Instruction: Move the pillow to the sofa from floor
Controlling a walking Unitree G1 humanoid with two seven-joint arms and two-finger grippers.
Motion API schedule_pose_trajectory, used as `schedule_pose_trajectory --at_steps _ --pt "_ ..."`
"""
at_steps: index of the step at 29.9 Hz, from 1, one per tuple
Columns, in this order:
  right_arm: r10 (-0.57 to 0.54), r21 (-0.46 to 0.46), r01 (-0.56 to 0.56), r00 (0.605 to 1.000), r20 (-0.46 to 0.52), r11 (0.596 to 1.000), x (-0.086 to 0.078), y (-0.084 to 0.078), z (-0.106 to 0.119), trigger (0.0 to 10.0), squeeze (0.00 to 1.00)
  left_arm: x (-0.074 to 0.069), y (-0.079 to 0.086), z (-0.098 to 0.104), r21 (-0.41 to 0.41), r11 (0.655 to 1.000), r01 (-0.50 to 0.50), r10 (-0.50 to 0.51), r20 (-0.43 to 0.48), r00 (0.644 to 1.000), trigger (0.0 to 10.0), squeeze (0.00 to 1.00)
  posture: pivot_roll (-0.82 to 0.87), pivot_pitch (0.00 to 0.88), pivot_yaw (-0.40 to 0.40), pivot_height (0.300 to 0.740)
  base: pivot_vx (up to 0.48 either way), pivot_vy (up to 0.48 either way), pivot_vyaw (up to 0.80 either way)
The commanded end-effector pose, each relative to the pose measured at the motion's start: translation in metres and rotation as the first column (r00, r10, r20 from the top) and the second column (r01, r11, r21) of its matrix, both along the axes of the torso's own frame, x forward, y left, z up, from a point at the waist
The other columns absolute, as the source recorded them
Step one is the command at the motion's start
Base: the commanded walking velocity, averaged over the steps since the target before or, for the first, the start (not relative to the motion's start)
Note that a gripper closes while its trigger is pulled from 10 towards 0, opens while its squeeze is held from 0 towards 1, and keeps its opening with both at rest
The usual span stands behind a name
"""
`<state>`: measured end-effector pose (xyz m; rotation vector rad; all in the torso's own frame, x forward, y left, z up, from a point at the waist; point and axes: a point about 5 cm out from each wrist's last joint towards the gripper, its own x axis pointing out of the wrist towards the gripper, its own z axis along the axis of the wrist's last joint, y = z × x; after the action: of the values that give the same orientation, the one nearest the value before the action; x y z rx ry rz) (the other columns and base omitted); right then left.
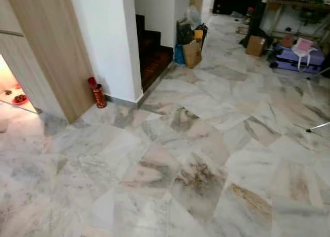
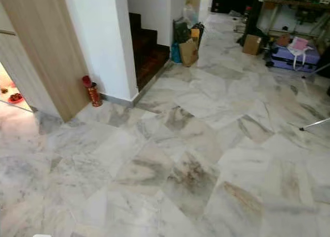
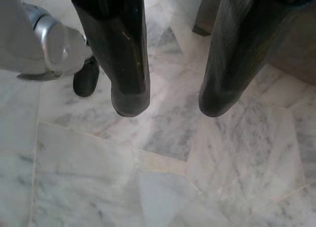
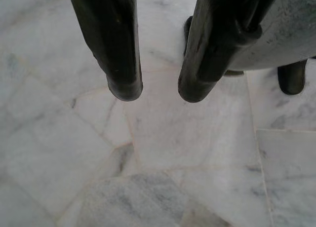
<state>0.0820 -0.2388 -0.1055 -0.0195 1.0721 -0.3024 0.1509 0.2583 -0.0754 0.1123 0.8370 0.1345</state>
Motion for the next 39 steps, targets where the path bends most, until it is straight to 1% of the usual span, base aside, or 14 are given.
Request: schedule_pose_trajectory --at_steps 1,4,14,19,21,22,24,25,26,28,29,30,35,39 --pt "-0.004 0.247 -0.038 0.986 0.168 0.968 0.090 0.045 0.018 10.0 0.00 -0.022 -0.029 -0.022 -0.125 0.990 -0.071 0.041 -0.225 0.973 10.0 0.00 0.11 0.016 -0.028 0.740 0.000 0.000 0.80" --pt "0.004 0.242 -0.045 0.986 0.166 0.969 0.090 0.044 0.018 10.0 0.00 -0.024 -0.031 -0.024 -0.123 0.989 -0.079 0.047 -0.240 0.970 10.0 0.00 0.11 0.014 -0.033 0.740 0.000 0.000 0.80" --pt "0.028 0.237 -0.069 0.985 0.170 0.969 0.093 0.043 0.019 10.0 0.00 -0.024 -0.034 -0.025 -0.126 0.989 -0.076 0.043 -0.246 0.968 10.0 0.00 0.12 0.016 -0.037 0.740 0.000 0.000 0.80" --pt "0.045 0.235 -0.082 0.986 0.159 0.969 0.091 0.044 0.018 10.0 0.00 -0.021 -0.040 -0.025 -0.129 0.987 -0.092 0.058 -0.242 0.968 10.0 0.00 0.13 0.028 -0.047 0.740 0.000 0.000 0.80" --pt "0.047 0.234 -0.083 0.987 0.157 0.969 0.090 0.043 0.018 10.0 0.00 -0.017 -0.045 -0.025 -0.134 0.987 -0.092 0.058 -0.240 0.969 10.0 0.00 0.13 0.032 -0.049 0.740 0.000 0.000 0.80" --pt "0.048 0.234 -0.084 0.987 0.156 0.969 0.089 0.043 0.018 10.0 0.00 -0.013 -0.051 -0.025 -0.139 0.986 -0.087 0.052 -0.238 0.970 10.0 0.00 0.12 0.032 -0.048 0.740 0.000 0.000 0.80" --pt "0.048 0.234 -0.084 0.987 0.156 0.969 0.089 0.043 0.018 10.0 0.00 -0.012 -0.054 -0.025 -0.142 0.986 -0.085 0.050 -0.238 0.970 10.0 0.00 0.12 0.035 -0.047 0.740 0.000 0.000 0.80" --pt "0.048 0.236 -0.084 0.986 0.158 0.968 0.090 0.043 0.018 10.0 0.00 -0.008 -0.062 -0.025 -0.150 0.985 -0.082 0.045 -0.234 0.971 10.0 0.00 0.12 0.037 -0.046 0.740 0.000 0.000 0.80" --pt "0.048 0.236 -0.084 0.986 0.158 0.968 0.090 0.043 0.018 10.0 0.00 -0.008 -0.062 -0.025 -0.150 0.985 -0.082 0.045 -0.234 0.971 10.0 0.00 0.12 0.037 -0.046 0.740 0.000 0.000 0.80" --pt "0.049 0.239 -0.087 0.986 0.159 0.967 0.090 0.043 0.018 10.0 0.00 -0.002 -0.075 -0.024 -0.161 0.984 -0.073 0.036 -0.225 0.974 10.0 0.00 0.12 0.036 -0.041 0.740 0.000 0.000 0.80" --pt "0.049 0.239 -0.087 0.986 0.159 0.967 0.090 0.043 0.018 10.0 0.00 -0.002 -0.075 -0.024 -0.161 0.984 -0.073 0.036 -0.225 0.974 10.0 0.00 0.12 0.036 -0.041 0.740 0.000 0.000 0.80" --pt "0.048 0.240 -0.086 0.986 0.159 0.967 0.091 0.044 0.018 10.0 0.00 0.000 -0.081 -0.024 -0.166 0.984 -0.064 0.026 -0.221 0.975 10.0 0.00 0.12 0.034 -0.038 0.740 0.000 0.000 0.80" --pt "0.046 0.247 -0.085 0.986 0.161 0.965 0.091 0.046 0.018 10.0 0.00 0.001 -0.087 -0.024 -0.167 0.984 -0.057 0.021 -0.211 0.977 10.0 0.00 0.11 0.032 -0.033 0.740 0.000 0.000 0.80" --pt "0.051 0.249 -0.089 0.986 0.157 0.964 0.090 0.046 0.018 10.0 0.00 0.004 -0.100 -0.024 -0.172 0.984 -0.040 0.004 -0.206 0.978 10.0 0.00 0.11 0.023 -0.029 0.740 0.000 0.000 0.80"
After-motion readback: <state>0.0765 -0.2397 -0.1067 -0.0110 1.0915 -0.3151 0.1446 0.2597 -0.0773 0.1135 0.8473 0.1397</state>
